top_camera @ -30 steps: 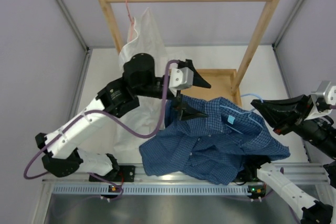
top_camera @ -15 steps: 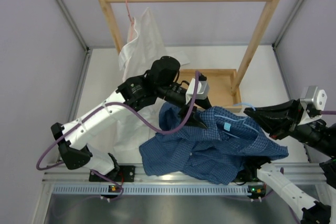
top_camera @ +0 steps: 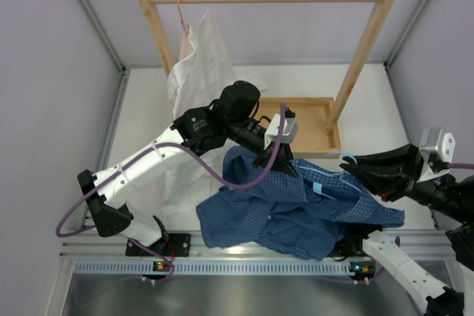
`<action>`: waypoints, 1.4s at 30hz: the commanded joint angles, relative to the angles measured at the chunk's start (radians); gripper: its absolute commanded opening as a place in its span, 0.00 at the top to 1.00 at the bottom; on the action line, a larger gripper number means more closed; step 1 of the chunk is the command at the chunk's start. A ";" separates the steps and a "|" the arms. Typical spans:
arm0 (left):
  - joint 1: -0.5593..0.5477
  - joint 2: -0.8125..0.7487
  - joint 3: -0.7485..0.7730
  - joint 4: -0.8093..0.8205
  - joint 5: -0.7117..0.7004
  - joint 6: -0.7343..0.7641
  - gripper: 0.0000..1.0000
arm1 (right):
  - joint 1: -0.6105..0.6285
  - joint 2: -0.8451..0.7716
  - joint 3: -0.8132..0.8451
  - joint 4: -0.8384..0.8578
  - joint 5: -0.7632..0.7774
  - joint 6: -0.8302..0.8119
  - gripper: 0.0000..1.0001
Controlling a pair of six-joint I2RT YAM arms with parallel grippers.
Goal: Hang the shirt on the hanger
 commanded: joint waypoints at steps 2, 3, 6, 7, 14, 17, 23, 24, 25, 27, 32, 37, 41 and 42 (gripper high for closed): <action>0.000 -0.020 -0.025 0.002 0.071 0.041 1.00 | 0.009 -0.039 -0.052 0.080 -0.013 0.008 0.47; 0.001 -0.039 -0.031 0.002 0.071 0.044 1.00 | 0.009 -0.046 -0.060 0.062 -0.007 -0.001 0.33; 0.006 -0.066 -0.057 -0.004 0.054 0.049 1.00 | 0.014 -0.088 -0.048 -0.096 0.079 -0.070 0.17; 0.009 -0.085 -0.062 -0.010 0.054 0.059 1.00 | 0.018 -0.105 -0.043 -0.137 0.157 -0.075 0.17; 0.016 -0.154 -0.086 -0.041 0.081 0.087 1.00 | 0.087 -0.267 -0.042 -0.424 0.219 -0.069 0.13; 0.018 -0.160 -0.079 -0.042 0.120 0.092 1.00 | 0.121 -0.246 -0.063 -0.484 0.171 -0.055 0.23; 0.018 -0.138 -0.050 -0.042 0.170 0.082 1.00 | 0.120 -0.214 -0.143 -0.417 -0.006 -0.081 0.30; 0.016 -0.129 -0.047 -0.042 0.176 0.079 1.00 | 0.115 -0.218 -0.169 -0.385 -0.031 -0.074 0.30; 0.015 -0.128 -0.041 -0.044 0.183 0.078 1.00 | 0.112 -0.223 -0.210 -0.327 -0.078 -0.066 0.32; 0.016 -0.123 -0.039 -0.044 0.184 0.076 1.00 | 0.103 -0.214 -0.233 -0.291 -0.106 -0.072 0.35; 0.016 -0.128 -0.027 -0.042 0.164 0.067 1.00 | 0.098 -0.159 -0.255 -0.251 -0.152 -0.095 0.70; 0.018 -0.145 -0.016 -0.018 0.062 0.026 1.00 | 0.100 -0.187 -0.217 -0.250 0.019 -0.094 1.00; 0.016 -0.174 -0.027 0.117 -0.128 -0.126 0.99 | 0.098 -0.227 -0.166 -0.227 0.216 -0.064 1.00; 0.018 -0.183 -0.037 0.148 -0.179 -0.179 0.94 | 0.098 -0.231 -0.158 -0.213 0.269 -0.052 1.00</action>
